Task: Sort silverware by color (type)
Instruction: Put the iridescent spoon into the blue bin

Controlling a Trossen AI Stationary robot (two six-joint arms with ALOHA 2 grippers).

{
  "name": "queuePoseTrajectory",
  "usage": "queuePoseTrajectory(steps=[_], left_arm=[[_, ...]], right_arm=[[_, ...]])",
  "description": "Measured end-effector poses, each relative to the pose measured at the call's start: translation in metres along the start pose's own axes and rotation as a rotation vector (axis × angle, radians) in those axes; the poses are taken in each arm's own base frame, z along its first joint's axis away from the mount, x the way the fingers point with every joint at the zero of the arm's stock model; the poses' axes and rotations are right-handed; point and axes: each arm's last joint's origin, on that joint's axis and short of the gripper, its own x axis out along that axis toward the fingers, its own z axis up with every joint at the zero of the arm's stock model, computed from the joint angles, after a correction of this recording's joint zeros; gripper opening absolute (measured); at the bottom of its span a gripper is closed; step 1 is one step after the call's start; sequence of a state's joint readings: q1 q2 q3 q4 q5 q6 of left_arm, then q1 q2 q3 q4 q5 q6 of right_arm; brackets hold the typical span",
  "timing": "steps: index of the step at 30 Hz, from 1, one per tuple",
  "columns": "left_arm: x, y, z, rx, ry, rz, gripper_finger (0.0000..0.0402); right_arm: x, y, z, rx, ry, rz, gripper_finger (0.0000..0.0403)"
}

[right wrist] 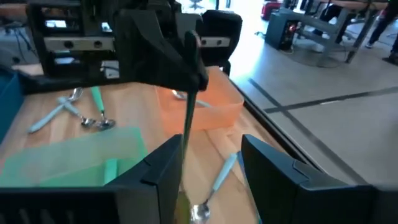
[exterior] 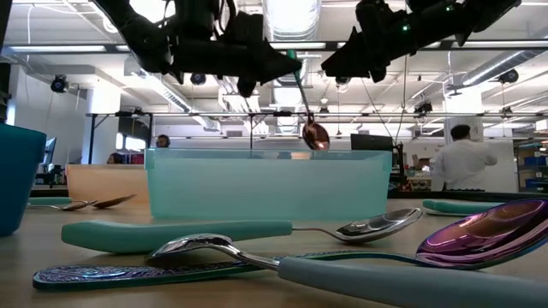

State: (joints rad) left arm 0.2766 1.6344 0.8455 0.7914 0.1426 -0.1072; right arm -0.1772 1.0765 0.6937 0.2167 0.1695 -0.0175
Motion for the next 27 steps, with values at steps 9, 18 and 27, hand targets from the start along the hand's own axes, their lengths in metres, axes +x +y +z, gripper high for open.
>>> queuePoseTrajectory(steps=[9, 18, 27], left_arm=[[-0.002, -0.039, 0.01, -0.168, -0.016, -0.178, 0.0], [-0.032, -0.099, 0.041, -0.239, 0.009, -0.337, 0.0], [-0.075, -0.146, 0.049, -0.486, 0.258, -0.327, 0.0]], right_arm=[[-0.001, 0.0, -0.006, -0.019, 0.07, 0.001, 0.0136], [0.009, 0.002, -0.022, -0.02, 0.18, 0.002, 0.0123], [0.02, 0.004, -0.035, 0.027, 0.24, -0.002, 0.0122]])
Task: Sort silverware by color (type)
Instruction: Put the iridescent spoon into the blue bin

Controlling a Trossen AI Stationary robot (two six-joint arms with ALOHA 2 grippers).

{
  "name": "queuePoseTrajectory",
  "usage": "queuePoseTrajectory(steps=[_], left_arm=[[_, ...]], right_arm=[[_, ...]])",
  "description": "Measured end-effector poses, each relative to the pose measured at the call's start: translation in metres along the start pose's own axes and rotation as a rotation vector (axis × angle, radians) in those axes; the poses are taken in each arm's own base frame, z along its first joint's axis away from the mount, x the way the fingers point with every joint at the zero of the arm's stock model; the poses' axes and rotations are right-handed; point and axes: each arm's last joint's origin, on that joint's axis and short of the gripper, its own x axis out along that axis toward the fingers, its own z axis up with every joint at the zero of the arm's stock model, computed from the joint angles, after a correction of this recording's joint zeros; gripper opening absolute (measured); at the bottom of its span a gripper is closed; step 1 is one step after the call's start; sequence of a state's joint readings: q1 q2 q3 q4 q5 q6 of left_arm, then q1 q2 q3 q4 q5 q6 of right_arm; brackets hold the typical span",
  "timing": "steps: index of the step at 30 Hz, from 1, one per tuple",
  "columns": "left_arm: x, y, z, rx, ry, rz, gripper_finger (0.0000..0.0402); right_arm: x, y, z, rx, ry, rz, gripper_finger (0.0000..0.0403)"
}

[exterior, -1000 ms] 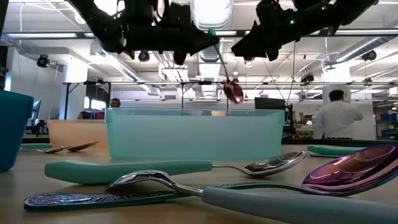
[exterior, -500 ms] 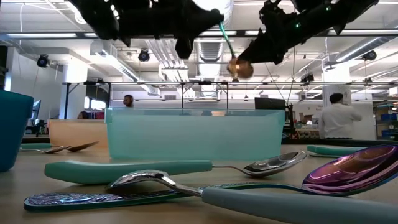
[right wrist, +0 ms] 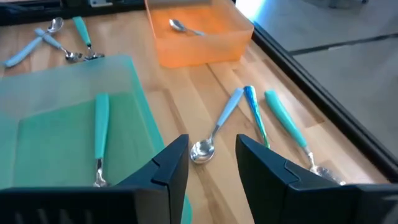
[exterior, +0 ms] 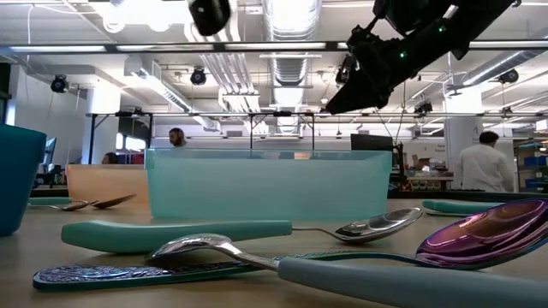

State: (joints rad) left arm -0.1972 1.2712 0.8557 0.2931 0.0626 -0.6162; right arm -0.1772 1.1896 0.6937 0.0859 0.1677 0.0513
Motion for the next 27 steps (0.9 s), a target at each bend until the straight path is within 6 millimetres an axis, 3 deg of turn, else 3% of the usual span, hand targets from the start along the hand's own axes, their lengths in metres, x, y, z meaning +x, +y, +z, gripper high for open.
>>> queuePoseTrajectory(steps=[10, 17, 22, 27], left_arm=[[-0.044, -0.053, -0.013, -0.28, 0.454, 0.488, 0.0], [-0.057, -0.1, -0.02, -0.338, 0.671, 0.747, 0.0], [-0.053, -0.106, -0.044, -0.404, 0.86, 0.948, 0.0], [-0.042, -0.097, -0.064, -0.428, 0.98, 0.994, 0.0]], right_arm=[[0.001, 0.0, -0.001, 0.027, 0.01, 0.001, 0.0121], [0.001, 0.0, -0.001, 0.012, 0.011, -0.003, 0.012], [0.001, 0.0, -0.003, -0.005, 0.023, -0.018, 0.0117], [0.001, -0.001, -0.003, -0.009, 0.031, -0.02, 0.0117]])
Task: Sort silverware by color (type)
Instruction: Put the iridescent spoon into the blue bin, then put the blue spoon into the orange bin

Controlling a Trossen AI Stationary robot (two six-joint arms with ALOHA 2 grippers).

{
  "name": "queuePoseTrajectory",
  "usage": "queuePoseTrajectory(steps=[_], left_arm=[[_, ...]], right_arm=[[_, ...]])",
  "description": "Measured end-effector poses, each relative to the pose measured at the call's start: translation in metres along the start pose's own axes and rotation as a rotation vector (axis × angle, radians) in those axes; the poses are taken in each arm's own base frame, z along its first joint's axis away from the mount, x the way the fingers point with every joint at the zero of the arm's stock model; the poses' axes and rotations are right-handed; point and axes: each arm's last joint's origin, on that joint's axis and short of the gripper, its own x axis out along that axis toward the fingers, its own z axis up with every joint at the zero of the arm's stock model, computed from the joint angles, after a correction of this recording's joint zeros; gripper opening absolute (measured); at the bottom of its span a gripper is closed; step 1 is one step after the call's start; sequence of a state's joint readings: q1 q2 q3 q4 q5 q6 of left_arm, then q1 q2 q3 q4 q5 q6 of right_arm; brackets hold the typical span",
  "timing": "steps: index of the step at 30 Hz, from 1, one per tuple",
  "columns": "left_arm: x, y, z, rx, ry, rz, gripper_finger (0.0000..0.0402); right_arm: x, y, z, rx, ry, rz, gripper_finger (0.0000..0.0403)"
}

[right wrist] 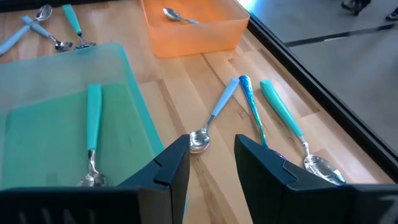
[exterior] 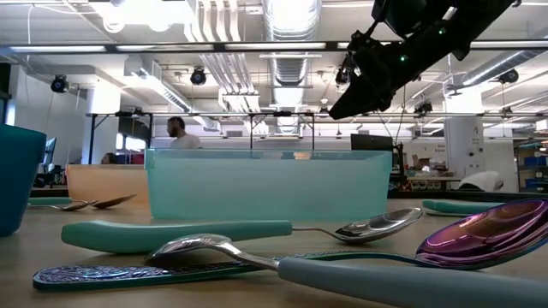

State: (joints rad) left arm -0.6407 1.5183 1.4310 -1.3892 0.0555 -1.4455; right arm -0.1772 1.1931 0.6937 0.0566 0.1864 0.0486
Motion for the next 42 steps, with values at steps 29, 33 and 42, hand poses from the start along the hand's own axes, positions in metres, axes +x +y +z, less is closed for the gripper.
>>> queuePoseTrajectory(steps=[29, 33, 42], left_arm=[[0.075, 0.009, 0.006, 0.179, 0.079, 0.018, 0.0096], [0.071, 0.007, 0.019, 0.22, -0.103, 0.032, 0.0116], [0.066, 0.02, 0.063, 0.113, -0.346, 0.14, 0.013]], right_arm=[[0.0, 0.0, 0.003, 0.025, -0.011, -0.016, 0.0108], [-0.001, -0.006, 0.005, 0.044, -0.022, -0.142, 0.0108], [0.001, -0.022, -0.003, 0.126, 0.073, -0.17, 0.014]])
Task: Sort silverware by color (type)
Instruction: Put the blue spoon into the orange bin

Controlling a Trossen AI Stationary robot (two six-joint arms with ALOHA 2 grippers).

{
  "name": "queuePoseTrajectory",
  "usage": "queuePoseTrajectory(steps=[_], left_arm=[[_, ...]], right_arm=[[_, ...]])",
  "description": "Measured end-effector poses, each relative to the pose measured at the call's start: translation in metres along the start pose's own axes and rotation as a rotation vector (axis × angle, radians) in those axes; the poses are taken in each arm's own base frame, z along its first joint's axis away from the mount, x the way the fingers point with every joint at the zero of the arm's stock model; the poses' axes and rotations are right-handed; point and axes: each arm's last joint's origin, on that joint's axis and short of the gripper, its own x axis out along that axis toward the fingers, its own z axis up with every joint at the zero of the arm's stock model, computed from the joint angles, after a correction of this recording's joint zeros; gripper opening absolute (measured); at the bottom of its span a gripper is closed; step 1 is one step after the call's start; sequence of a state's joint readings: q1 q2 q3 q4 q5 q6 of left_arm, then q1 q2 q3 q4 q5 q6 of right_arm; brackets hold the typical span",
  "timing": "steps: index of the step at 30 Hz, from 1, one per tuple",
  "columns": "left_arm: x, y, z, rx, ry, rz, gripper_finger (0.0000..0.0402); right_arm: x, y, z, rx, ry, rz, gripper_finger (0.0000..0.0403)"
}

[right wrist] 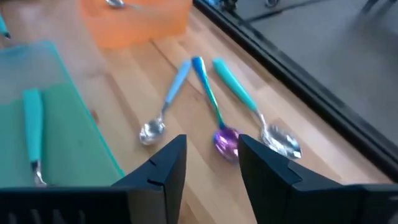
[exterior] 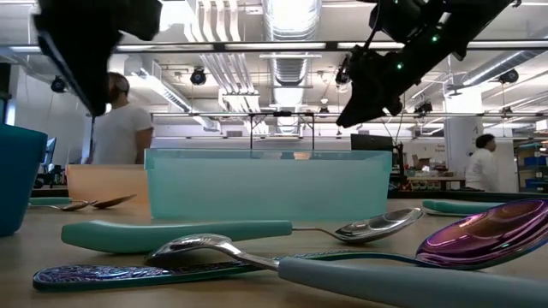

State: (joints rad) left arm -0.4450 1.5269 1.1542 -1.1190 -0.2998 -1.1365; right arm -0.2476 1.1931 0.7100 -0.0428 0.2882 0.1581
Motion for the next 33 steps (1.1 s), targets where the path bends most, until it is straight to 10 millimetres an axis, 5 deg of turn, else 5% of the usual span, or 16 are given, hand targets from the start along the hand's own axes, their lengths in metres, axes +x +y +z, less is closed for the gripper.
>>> queuePoseTrajectory(steps=[12, 33], left_arm=[[0.015, 0.024, 0.044, 0.145, -0.048, 0.066, 0.0129], [0.024, 0.043, 0.079, 0.301, -0.123, 0.089, 0.0129]], right_arm=[[0.003, -0.015, -0.009, 0.103, 0.106, -0.067, 0.0167], [0.005, -0.033, -0.012, 0.212, 0.152, -0.138, 0.0146]])
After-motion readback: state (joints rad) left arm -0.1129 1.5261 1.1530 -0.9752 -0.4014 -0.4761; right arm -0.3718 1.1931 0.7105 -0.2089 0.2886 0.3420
